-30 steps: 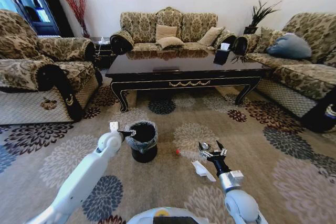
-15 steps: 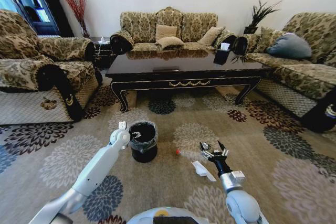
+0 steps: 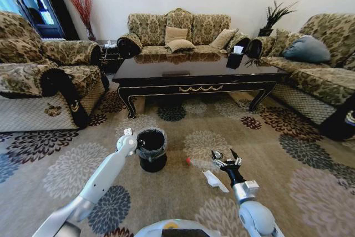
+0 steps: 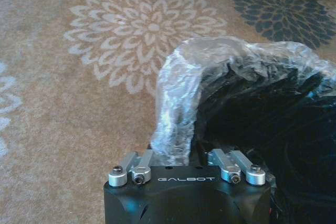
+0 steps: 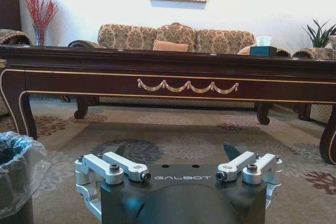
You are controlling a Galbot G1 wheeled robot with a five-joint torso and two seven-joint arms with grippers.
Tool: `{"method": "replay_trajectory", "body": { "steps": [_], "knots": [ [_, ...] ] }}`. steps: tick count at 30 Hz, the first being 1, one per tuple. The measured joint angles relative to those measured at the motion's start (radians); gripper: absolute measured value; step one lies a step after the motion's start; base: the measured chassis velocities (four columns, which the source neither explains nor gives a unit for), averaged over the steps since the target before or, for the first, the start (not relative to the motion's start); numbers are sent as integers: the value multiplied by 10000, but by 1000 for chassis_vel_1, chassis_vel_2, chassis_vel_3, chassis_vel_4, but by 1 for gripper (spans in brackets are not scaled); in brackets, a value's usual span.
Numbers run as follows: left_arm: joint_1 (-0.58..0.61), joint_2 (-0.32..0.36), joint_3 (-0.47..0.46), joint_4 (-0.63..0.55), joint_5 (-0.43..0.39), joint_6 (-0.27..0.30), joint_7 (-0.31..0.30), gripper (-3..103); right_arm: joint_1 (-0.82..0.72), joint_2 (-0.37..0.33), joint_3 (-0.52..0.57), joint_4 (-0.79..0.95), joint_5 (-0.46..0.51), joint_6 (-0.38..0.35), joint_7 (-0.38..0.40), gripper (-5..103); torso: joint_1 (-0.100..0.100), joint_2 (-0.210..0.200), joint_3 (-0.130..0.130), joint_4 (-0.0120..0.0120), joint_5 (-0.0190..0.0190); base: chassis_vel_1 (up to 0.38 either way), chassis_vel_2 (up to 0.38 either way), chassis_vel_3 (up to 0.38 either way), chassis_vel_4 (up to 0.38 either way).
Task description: Move to the front of the table and pick up the trash from the floor, then place it into the trash bin.
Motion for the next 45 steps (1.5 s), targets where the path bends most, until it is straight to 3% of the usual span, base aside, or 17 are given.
{"method": "replay_trajectory", "body": {
  "steps": [8, 11, 16, 25, 27, 31, 37, 41, 45],
  "knots": [
    [276, 186, -116, -419, -277, 28, -261, 6, 45, 16, -9, -31, 17, 10, 13, 100, 2, -2, 3, -5, -7, 0, 0, 0, 0],
    [334, 212, -146, -496, -324, 44, -282, 2, 43, -6, 16, -34, 46, 22, 14, 100, 1, -2, 3, -9, -7, 0, 0, 0, 0],
    [546, 356, -266, -742, -386, 44, -350, 1, 95, -51, 30, -28, 97, 21, 46, 100, 3, -3, 4, -12, -9, 0, 0, 0, 0],
    [1869, 1626, -1082, -2919, -1195, 97, -507, 0, 182, -385, 35, -135, 340, -212, 106, 100, 5, -5, 4, -7, -8, 0, 0, 0, 0],
    [2614, 2105, -1639, -3670, -1428, 93, -507, 0, 233, -697, -80, -391, 492, -445, 49, 100, 4, -4, 3, -6, -4, 0, 0, 0, 0],
    [3420, 2345, -2271, -4246, -1506, 93, -516, 0, 242, -1279, -248, -875, 510, -528, -189, 100, 4, -4, 2, -3, -5, 0, 0, 0, 0],
    [4155, 2374, -2691, -4810, -1449, 78, -516, 0, 448, -2311, -565, -2010, 508, -516, -747, 100, 3, -4, 2, -6, -4, 0, 0, 0, 0],
    [4356, 2322, -2745, -4964, -1380, 69, -534, 0, 671, -2583, -860, -2635, 844, -533, -869, 100, 3, -5, 1, -5, -4, 0, 0, 0, 0],
    [4523, 2159, -2676, -5007, -1296, 64, -571, 0, 908, -2547, -1106, -3341, 593, -523, -943, 100, 2, -4, 1, -5, -3, 0, 0, 0, 0]
  ]
}}
